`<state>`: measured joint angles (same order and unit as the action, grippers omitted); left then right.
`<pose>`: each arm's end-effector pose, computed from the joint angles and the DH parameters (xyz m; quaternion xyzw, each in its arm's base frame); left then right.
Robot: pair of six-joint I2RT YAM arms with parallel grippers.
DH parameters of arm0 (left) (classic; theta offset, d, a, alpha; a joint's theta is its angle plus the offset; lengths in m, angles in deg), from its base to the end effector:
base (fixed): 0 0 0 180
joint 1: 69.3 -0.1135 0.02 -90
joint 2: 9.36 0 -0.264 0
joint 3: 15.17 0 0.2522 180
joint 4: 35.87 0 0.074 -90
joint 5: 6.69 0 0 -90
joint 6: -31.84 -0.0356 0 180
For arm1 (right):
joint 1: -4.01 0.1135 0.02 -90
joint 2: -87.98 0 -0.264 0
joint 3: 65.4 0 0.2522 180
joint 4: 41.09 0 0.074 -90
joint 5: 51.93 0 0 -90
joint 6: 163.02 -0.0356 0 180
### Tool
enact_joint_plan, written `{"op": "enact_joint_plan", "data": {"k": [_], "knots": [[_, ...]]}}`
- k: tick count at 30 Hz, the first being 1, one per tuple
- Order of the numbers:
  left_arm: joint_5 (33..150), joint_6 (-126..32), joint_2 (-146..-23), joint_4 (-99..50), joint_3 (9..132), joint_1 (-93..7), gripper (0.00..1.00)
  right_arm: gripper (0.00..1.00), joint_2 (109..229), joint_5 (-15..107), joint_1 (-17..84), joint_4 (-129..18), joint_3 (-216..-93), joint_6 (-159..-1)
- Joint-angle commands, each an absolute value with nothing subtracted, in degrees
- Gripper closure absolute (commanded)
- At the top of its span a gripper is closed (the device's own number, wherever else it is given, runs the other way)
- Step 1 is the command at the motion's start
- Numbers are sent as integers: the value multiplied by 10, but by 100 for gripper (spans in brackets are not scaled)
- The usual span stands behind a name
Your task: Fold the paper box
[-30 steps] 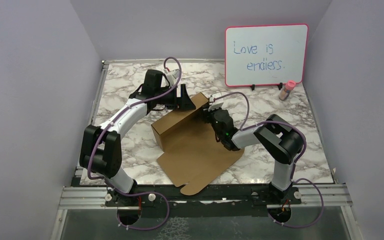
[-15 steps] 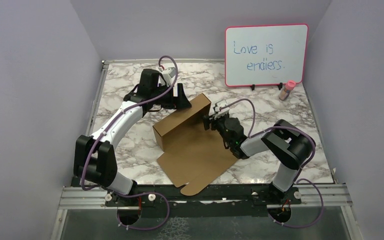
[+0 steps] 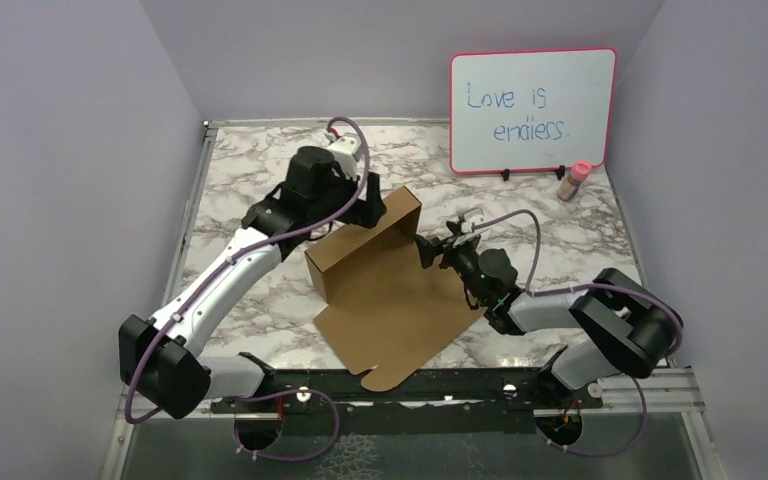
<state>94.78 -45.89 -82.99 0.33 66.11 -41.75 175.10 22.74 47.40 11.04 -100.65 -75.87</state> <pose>0.2549 -0.1410 0.3483 0.1643 0.8409 -0.2539 0.4487 0.2032 0.1792 0.1793 -0.1536 0.6886 0.1893 0.6829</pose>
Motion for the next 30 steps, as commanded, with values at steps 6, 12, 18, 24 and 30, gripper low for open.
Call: {"op": "enact_joint_plan", "data": {"k": [6,12,18,24,30], "knots": [[662,-488,-848,47,677,-252,16,8,1619,172,471,77,-930,-805],[433,-524,-915,67,708,-132,16,6,1592,87,471,94,-906,-818],[268,-564,-989,100,740,-73,17,6,1576,52,470,95,-896,-818],[188,-600,-1031,101,738,-70,19,5,1573,46,469,102,-892,-819],[151,-627,-1071,100,742,-70,34,5,1565,41,468,104,-888,-821]]}}
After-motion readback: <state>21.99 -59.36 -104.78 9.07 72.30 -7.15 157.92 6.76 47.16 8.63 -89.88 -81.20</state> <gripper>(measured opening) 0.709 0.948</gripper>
